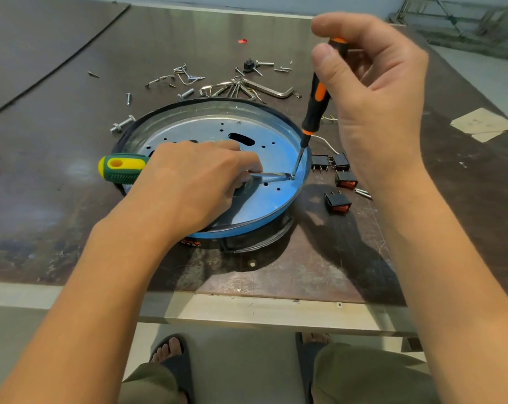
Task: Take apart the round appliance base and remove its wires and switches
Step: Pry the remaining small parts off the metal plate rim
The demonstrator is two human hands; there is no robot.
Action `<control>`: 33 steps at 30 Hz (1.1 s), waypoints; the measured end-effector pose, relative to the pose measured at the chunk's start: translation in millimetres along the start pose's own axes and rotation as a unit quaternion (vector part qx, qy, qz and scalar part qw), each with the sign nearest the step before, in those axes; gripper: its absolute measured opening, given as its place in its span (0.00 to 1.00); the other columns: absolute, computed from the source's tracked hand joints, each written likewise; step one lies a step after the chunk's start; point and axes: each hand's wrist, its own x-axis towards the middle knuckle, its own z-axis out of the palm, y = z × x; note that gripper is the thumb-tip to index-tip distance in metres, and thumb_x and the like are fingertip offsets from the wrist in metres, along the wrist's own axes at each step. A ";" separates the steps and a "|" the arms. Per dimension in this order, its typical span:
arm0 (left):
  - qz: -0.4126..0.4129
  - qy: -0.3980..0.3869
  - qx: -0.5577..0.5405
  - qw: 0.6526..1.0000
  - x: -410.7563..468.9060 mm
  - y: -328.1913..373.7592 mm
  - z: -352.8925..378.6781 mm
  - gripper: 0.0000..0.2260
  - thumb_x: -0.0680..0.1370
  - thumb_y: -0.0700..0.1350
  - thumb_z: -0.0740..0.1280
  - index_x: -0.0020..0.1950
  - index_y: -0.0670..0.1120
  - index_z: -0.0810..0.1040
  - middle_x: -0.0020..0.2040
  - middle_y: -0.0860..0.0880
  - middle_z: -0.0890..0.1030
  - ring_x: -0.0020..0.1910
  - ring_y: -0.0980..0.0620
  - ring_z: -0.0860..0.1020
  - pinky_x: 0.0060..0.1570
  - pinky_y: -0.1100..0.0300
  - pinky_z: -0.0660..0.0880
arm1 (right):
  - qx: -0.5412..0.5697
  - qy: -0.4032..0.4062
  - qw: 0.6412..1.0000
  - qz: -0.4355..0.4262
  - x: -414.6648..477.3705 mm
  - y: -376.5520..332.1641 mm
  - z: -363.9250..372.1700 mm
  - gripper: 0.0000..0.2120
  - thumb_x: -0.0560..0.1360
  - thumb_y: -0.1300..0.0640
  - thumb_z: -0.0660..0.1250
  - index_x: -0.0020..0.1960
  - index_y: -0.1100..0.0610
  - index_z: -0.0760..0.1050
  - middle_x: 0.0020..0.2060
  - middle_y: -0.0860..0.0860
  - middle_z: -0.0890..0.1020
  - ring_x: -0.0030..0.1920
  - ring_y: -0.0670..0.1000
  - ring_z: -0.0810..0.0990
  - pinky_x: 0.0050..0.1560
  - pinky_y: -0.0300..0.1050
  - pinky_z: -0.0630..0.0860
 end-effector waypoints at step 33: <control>0.007 0.011 -0.006 1.000 -0.8 0.3 0.0 0.11 0.82 0.51 0.58 0.62 0.64 0.71 0.56 0.58 0.78 0.46 0.46 0.80 0.33 0.55 0.74 | 0.135 -0.003 0.989 0.062 -1.8 -1.9 -0.9 0.12 0.82 0.69 0.59 0.63 0.68 0.76 0.50 0.61 0.82 0.53 0.60 0.83 0.58 0.53 0.81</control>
